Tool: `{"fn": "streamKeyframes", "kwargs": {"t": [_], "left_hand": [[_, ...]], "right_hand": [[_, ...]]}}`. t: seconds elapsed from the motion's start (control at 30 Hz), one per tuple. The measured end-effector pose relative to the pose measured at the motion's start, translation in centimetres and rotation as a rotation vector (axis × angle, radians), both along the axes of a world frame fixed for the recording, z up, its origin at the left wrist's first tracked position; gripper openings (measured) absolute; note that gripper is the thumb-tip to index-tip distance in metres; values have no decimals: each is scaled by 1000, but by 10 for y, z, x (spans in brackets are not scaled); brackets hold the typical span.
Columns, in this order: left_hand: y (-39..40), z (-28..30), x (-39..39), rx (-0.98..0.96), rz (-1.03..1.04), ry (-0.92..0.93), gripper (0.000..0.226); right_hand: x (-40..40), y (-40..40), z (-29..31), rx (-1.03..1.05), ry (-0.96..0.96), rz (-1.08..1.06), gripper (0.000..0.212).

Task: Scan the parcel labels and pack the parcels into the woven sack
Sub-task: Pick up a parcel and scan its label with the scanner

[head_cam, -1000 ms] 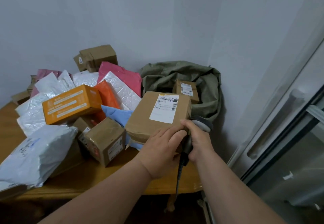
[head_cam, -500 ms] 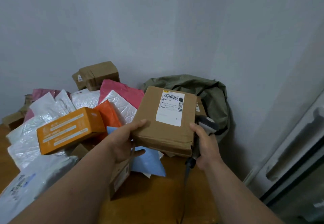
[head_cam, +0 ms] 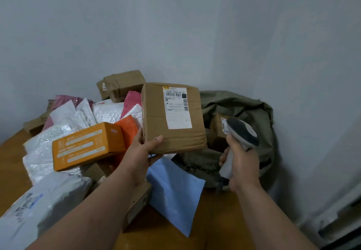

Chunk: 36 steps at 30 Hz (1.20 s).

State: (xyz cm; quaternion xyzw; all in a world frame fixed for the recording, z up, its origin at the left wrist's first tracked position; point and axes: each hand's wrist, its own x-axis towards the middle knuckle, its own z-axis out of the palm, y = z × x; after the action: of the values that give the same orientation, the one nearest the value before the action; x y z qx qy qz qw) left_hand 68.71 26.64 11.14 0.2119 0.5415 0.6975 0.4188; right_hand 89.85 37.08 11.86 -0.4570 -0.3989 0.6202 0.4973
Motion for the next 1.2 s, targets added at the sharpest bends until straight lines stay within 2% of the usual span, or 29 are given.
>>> {"fn": "streamKeyframes", "kwargs": {"t": [0.13,0.23,0.33,0.43,0.57,0.77,0.97,1.2], "left_hand": [[6,-11,3,17,27,-15,84],[7,-15,5,20,23,-1,94],[9,-16,5,31,33,14,96],[11,-17,4,34,34,28,97],[14,-19,2,44,36,28,98],[16,-23,-1,50,29,25,95],[17,-24,-10,49,3,7,96],[22,-25,-20,50,-30,0,93]], "right_hand": [[-9,2,22,133,-6,281,9],[-15,1,31,219,-58,436,11],[-19,-1,35,256,-85,504,11],[-20,-1,39,259,-91,520,14],[-22,2,44,269,-80,550,30],[-25,5,45,273,-76,550,28],[-31,7,43,240,-63,543,36],[-39,6,41,207,-70,495,18]]}}
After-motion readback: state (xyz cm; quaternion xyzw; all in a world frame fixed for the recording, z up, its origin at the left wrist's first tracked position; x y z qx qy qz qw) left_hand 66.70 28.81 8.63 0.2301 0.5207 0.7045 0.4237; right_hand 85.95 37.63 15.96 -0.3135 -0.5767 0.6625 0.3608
